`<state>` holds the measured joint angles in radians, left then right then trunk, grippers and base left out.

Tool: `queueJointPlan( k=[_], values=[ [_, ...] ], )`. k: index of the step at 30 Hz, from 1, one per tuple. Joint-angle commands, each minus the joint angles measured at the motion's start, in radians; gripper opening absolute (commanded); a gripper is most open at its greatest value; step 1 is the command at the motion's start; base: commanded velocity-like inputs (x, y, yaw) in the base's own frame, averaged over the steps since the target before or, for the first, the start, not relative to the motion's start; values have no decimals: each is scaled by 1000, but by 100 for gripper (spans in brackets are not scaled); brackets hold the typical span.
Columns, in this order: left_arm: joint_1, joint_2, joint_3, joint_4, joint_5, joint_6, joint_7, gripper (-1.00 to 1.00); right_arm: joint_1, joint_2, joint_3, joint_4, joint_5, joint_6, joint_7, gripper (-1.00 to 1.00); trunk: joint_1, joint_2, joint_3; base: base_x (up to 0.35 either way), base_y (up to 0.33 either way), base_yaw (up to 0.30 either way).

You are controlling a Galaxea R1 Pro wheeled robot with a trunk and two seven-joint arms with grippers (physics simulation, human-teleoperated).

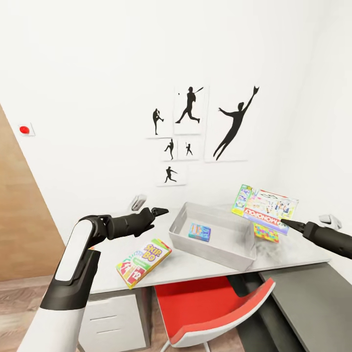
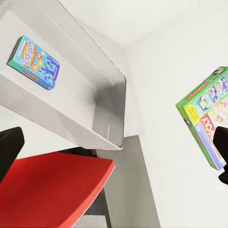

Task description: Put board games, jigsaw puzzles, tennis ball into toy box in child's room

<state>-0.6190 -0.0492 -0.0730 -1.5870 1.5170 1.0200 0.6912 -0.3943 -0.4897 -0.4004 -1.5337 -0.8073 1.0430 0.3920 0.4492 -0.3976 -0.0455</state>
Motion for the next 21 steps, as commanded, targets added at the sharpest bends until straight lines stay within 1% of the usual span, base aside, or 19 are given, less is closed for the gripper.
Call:
queueJointPlan(
  k=[1, 6, 14, 21],
  values=[
    [-1, -1, 1, -1, 9, 1, 10, 100, -1, 0, -1, 0, 8, 4, 10, -100, 1, -2, -2, 55, -5, 0],
    [-1, 0, 3, -1, 9, -3, 10, 100, 0, 1, 2, 0, 11, 4, 11, -100, 1, -2, -2, 31, -3, 0],
    [-1, -2, 33, -1, 11, -7, 10, 100, -1, 0, 1, -4, 12, 4, 12, -100, 1, -2, -2, 10, -1, 0],
    [-1, -3, 43, -1, 15, -7, 10, 100, -8, -3, 0, -9, 10, 4, 11, -100, 1, -2, -2, 2, 0, 0]
  ],
)
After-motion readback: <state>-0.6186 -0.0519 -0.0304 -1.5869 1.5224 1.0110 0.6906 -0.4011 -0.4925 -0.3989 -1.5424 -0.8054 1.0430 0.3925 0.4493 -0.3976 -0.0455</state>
